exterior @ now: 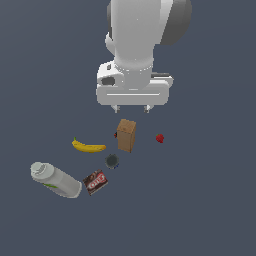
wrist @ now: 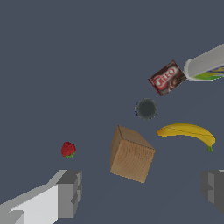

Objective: Pick up a designated object from a clutter of objects.

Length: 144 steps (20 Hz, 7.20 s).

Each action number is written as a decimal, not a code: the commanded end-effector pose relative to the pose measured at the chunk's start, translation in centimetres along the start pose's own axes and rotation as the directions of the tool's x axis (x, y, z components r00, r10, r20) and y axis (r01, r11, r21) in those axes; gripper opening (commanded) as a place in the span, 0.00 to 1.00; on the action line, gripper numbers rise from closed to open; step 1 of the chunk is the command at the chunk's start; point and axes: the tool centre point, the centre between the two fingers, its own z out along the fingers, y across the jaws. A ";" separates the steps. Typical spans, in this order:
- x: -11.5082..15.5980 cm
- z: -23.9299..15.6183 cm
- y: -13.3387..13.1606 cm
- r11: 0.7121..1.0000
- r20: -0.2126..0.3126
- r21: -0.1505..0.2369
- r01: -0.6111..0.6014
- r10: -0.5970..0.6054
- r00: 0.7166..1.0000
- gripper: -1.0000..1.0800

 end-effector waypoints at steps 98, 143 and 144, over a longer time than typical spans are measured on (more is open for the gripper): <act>-2.7 26.3 22.7 0.311 -0.011 -0.036 0.950 -0.950 0.311 0.96; -4.7 19.3 11.6 0.307 -0.003 -0.036 0.951 -0.952 0.307 0.00; -4.8 18.6 10.8 0.307 -0.003 -0.036 0.951 -0.952 0.307 0.00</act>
